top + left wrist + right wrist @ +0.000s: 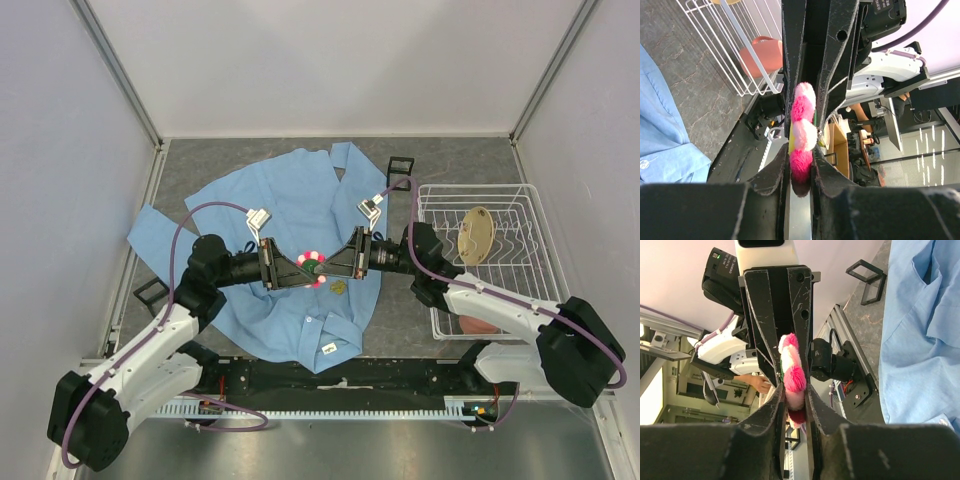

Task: Remove the brooch from the garment
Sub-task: Close the brooch.

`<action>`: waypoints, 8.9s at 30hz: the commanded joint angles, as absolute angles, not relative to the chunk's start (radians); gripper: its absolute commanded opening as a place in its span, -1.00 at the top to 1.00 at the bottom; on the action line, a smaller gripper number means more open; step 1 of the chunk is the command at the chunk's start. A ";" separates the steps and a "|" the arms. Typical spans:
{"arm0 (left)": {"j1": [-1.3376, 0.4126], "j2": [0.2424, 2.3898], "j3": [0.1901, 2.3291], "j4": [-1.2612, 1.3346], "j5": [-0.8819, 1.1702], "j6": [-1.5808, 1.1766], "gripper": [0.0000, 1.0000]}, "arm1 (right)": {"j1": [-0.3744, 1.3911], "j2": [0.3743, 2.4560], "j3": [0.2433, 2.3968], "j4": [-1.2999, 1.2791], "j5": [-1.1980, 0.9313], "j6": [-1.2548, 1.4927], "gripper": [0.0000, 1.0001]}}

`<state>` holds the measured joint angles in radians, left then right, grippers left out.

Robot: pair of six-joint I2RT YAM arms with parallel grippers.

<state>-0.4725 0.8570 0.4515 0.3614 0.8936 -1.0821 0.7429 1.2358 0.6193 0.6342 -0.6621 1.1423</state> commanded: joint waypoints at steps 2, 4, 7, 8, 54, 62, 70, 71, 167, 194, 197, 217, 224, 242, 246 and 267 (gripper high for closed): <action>-0.471 0.848 0.485 0.394 0.931 -1.043 0.85 | 0.747 1.244 0.643 0.681 -0.667 1.147 0.63; -0.471 0.847 0.485 0.394 0.933 -1.045 0.85 | 0.747 1.247 0.644 0.683 -0.669 1.147 0.79; -0.471 0.836 0.486 0.387 0.924 -1.048 0.84 | 0.747 1.243 0.646 0.674 -0.664 1.147 1.00; -0.471 0.827 0.485 0.382 0.913 -1.052 0.81 | 0.747 1.239 0.644 0.670 -0.660 1.150 1.00; -0.459 0.827 0.422 0.505 0.894 -1.141 0.49 | 0.764 1.219 0.638 0.655 -0.653 1.149 1.00; -0.459 0.841 0.442 0.503 0.916 -1.135 0.24 | 0.775 1.233 0.646 0.647 -0.663 1.140 1.00; -0.459 0.830 0.431 0.502 0.913 -1.140 0.23 | 0.775 1.227 0.646 0.640 -0.660 1.134 1.00; -0.459 0.828 0.428 0.503 0.910 -1.144 0.27 | 0.773 1.226 0.641 0.638 -0.658 1.135 1.00; -0.476 0.646 0.451 0.233 0.765 -1.009 0.34 | 0.836 1.215 0.675 0.517 -0.483 1.123 1.00; -0.476 0.687 0.402 0.394 0.830 -1.066 0.65 | 0.831 1.266 0.672 0.554 -0.601 1.098 1.00; -0.476 0.689 0.399 0.406 0.831 -1.071 0.71 | 0.831 1.269 0.673 0.557 -0.607 1.098 1.00; -0.476 0.808 0.454 0.403 0.914 -1.057 0.85 | 0.910 1.312 0.745 0.434 -0.594 0.983 1.00; -0.472 0.753 0.471 0.318 0.887 -1.022 0.18 | 0.910 1.284 0.730 0.452 -0.569 0.994 1.00; -0.387 0.539 0.426 0.147 0.859 -1.014 -0.30 | 0.833 1.215 0.660 0.469 -0.545 1.046 1.00; -0.390 0.543 0.393 0.220 0.868 -1.060 -0.12 | 0.831 1.230 0.675 0.502 -0.554 1.071 1.00; -0.460 0.624 0.390 0.310 0.831 -1.057 -0.03 | 0.831 1.255 0.698 0.523 -0.520 1.104 1.00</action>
